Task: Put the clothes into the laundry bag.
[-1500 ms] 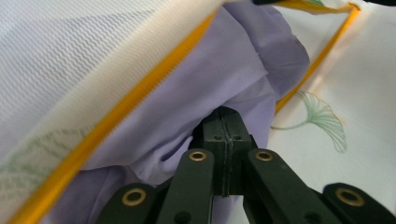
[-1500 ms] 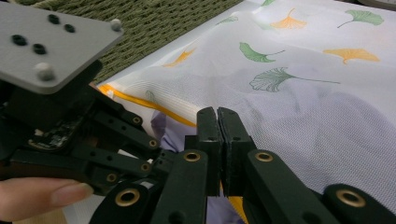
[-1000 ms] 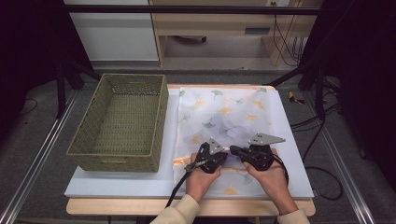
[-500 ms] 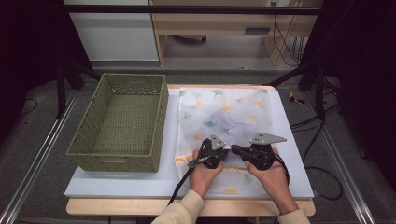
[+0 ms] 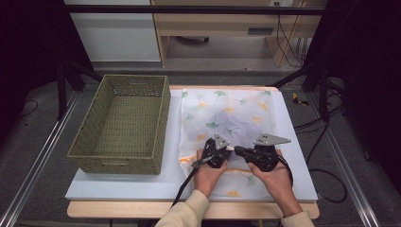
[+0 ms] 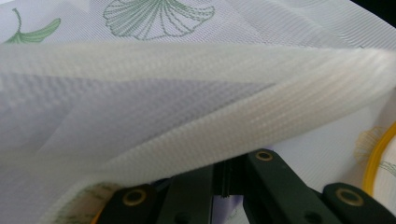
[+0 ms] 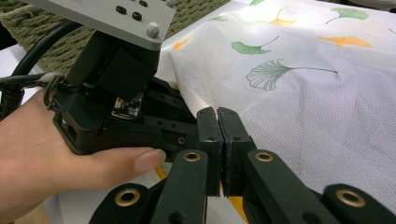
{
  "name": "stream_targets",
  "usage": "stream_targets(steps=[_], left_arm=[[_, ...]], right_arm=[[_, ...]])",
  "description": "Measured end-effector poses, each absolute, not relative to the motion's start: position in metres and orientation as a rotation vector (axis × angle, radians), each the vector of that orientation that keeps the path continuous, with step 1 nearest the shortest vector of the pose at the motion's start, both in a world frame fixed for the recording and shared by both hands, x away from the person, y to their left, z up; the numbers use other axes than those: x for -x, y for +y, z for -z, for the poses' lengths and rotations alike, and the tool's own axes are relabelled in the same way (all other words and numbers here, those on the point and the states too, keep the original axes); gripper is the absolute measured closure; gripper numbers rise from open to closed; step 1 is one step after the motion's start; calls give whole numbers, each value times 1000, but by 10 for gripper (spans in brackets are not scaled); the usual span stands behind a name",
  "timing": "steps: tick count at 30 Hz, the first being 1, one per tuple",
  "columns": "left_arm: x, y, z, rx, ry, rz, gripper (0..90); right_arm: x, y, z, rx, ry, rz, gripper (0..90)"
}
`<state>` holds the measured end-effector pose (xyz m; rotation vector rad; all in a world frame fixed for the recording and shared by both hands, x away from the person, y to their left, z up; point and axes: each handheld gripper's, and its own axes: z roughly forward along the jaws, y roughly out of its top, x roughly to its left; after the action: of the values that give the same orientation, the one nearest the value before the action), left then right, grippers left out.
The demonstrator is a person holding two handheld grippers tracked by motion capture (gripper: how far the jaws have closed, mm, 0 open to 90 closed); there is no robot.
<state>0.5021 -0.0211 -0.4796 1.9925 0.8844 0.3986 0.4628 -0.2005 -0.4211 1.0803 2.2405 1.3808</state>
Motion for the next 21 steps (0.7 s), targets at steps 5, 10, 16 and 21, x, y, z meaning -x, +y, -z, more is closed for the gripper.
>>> stream_targets(steps=[5, 10, 16, 21], left_arm=[[-503, -22, 479, -1993, 887, -400, 896], [-504, -22, 480, -1998, 886, -401, 896], [-506, -23, 480, -1999, 891, -410, 896], [-509, -24, 480, -1994, 899, -417, 896]], right_arm=[[-463, -201, 421, -1083, 2236, -1382, 890], [-463, -201, 421, -1078, 2236, -1383, 890], [-463, -202, 420, -1082, 2236, -1386, 890], [-463, -202, 420, -1079, 2235, -1386, 890]])
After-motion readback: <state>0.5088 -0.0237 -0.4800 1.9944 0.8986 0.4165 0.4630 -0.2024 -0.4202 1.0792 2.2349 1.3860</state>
